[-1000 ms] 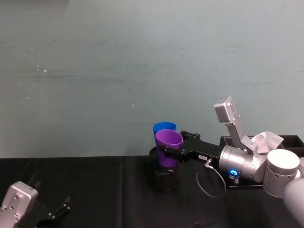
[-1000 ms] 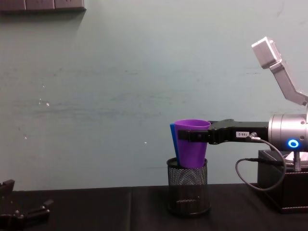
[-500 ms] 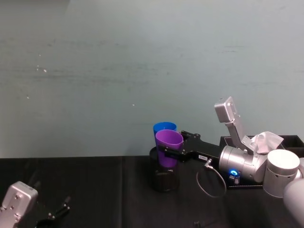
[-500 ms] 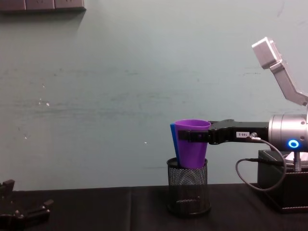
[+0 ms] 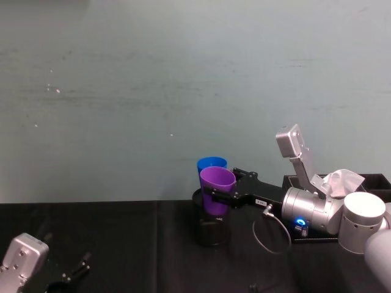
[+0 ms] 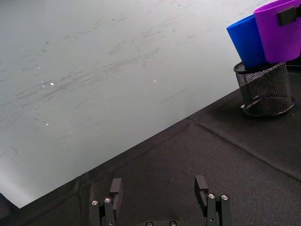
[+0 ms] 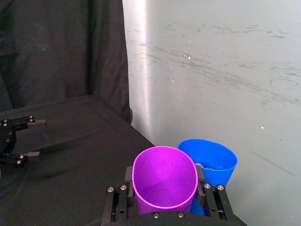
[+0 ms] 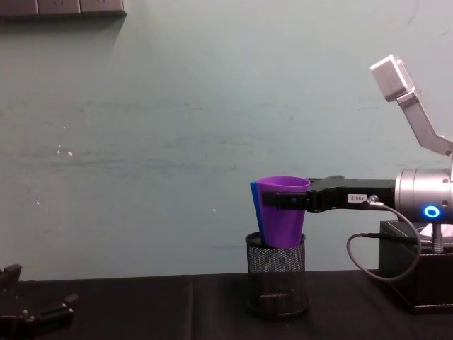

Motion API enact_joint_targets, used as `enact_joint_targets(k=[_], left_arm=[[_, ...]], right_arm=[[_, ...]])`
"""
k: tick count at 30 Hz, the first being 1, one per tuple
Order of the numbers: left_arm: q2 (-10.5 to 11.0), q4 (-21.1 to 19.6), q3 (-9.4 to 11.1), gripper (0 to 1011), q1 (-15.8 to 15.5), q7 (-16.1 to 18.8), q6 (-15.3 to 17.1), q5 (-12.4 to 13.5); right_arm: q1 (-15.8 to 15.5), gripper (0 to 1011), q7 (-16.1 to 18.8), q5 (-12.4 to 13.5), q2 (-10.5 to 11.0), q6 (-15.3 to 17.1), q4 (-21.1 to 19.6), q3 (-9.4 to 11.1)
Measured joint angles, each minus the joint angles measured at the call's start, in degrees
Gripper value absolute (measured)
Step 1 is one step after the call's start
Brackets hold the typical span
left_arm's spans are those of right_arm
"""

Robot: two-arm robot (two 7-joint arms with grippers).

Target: Pick up one cup with a gripper and tap it against the other cup.

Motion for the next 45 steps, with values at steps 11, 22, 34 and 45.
enact_joint_targets(k=[11,22,34,45], left_arm=[[0.0,0.0,0.0,1000,0.0,0.0,0.0,0.0],[0.0,0.0,0.0,1000,0.0,0.0,0.0,0.0],[0.0,0.0,0.0,1000,0.0,0.0,0.0,0.0],[0.0,0.0,0.0,1000,0.0,0.0,0.0,0.0]], right_arm=[[0.0,723,0.0,0.0,0.0,0.0,0.0,0.0],[0.0,723,0.0,0.0,0.0,0.0,0.0,0.0],[0.0,723,0.0,0.0,0.0,0.0,0.0,0.0],[0.0,723,0.0,-0.1,0.0,0.0,0.0,0.1]])
